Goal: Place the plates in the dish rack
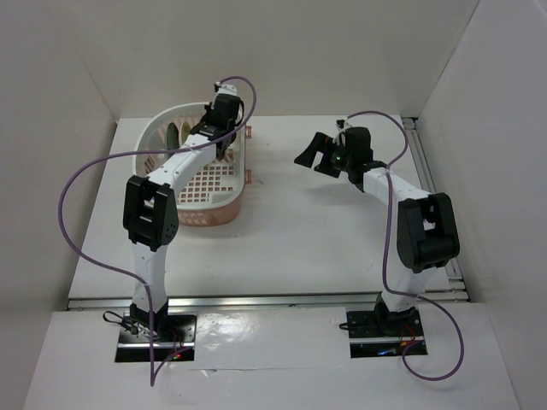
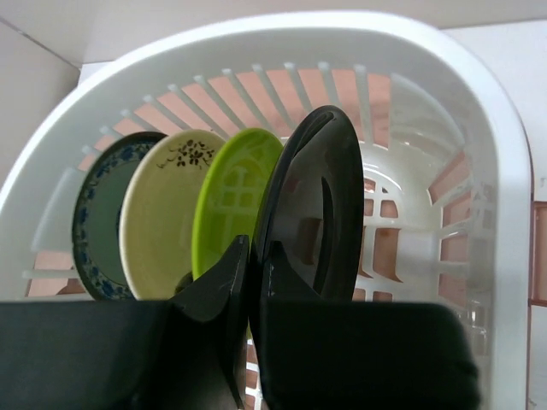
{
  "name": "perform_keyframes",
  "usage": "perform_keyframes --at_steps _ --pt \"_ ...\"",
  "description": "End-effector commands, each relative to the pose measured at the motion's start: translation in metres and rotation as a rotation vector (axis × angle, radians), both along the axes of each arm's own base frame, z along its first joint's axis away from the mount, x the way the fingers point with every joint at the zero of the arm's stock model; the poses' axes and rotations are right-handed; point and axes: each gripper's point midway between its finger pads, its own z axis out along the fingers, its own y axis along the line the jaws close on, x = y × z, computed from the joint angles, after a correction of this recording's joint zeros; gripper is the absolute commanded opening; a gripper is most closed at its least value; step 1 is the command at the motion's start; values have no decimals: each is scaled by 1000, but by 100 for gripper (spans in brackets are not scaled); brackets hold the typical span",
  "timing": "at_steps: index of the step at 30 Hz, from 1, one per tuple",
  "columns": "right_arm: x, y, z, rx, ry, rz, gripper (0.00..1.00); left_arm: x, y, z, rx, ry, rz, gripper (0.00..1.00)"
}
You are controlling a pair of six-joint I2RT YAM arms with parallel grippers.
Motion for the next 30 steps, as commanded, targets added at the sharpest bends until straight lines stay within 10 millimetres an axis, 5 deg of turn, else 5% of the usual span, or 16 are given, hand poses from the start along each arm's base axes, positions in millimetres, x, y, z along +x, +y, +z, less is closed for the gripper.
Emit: perform_keyframes --at_steps 1,23,30 --pt "4 6 6 4 -49 23 100 9 -4 14 -39 -62 7 0" --pt "-2 8 5 19 -42 36 100 11 -3 -24 -27 8 41 0" --pt "-4 7 6 19 -42 36 100 14 -9 -21 -61 6 25 0"
